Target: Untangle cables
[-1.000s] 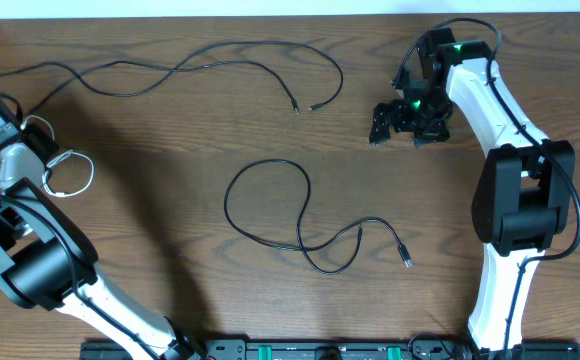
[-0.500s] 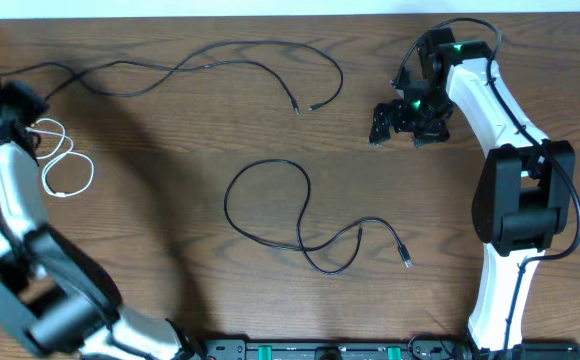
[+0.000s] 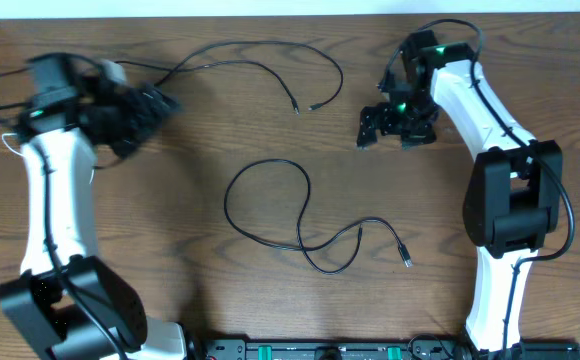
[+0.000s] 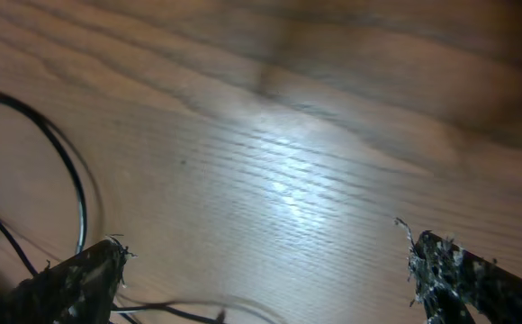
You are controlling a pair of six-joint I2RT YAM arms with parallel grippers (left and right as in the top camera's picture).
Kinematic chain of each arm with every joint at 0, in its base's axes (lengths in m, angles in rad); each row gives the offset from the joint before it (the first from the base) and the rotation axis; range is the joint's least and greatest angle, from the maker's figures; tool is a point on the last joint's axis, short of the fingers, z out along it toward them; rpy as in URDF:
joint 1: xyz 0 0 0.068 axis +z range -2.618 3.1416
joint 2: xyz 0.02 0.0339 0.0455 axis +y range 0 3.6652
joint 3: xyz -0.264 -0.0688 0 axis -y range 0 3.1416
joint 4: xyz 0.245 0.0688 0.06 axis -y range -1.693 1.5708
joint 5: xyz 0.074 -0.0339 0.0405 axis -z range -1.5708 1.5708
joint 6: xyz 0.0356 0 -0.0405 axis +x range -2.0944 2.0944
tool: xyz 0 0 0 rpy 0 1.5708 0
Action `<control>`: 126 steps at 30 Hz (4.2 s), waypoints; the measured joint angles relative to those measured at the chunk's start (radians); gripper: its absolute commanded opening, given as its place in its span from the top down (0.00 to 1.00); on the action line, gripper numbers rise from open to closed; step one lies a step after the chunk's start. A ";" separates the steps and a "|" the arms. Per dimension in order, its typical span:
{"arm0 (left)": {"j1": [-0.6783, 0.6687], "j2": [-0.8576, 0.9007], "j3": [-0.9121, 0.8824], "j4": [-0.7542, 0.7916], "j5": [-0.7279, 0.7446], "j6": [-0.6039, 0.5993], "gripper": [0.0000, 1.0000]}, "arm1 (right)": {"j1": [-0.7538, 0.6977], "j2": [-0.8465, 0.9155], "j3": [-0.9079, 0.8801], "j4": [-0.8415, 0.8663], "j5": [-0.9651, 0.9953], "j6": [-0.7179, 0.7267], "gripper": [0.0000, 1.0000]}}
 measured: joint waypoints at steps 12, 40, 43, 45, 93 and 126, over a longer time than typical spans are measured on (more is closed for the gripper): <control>-0.272 0.070 -0.082 -0.120 -0.353 0.068 0.23 | 0.019 0.000 0.000 0.013 -0.002 0.014 0.01; -0.406 0.277 -0.161 0.041 -0.491 0.091 0.39 | 0.019 0.000 0.000 0.022 -0.002 0.042 0.01; -0.406 0.277 -0.191 0.067 -0.493 0.091 0.46 | 0.019 0.000 0.000 0.022 -0.002 0.042 0.01; -0.406 0.277 -0.202 0.078 -0.496 0.092 0.49 | 0.019 0.000 0.000 0.024 -0.002 0.042 0.01; -0.262 -0.176 -0.166 -0.157 -0.132 0.400 0.93 | 0.019 0.000 0.000 0.065 0.000 0.042 0.01; -0.263 -0.301 0.089 -0.064 0.220 0.243 0.93 | 0.147 0.000 -0.002 0.352 -0.790 -0.061 0.01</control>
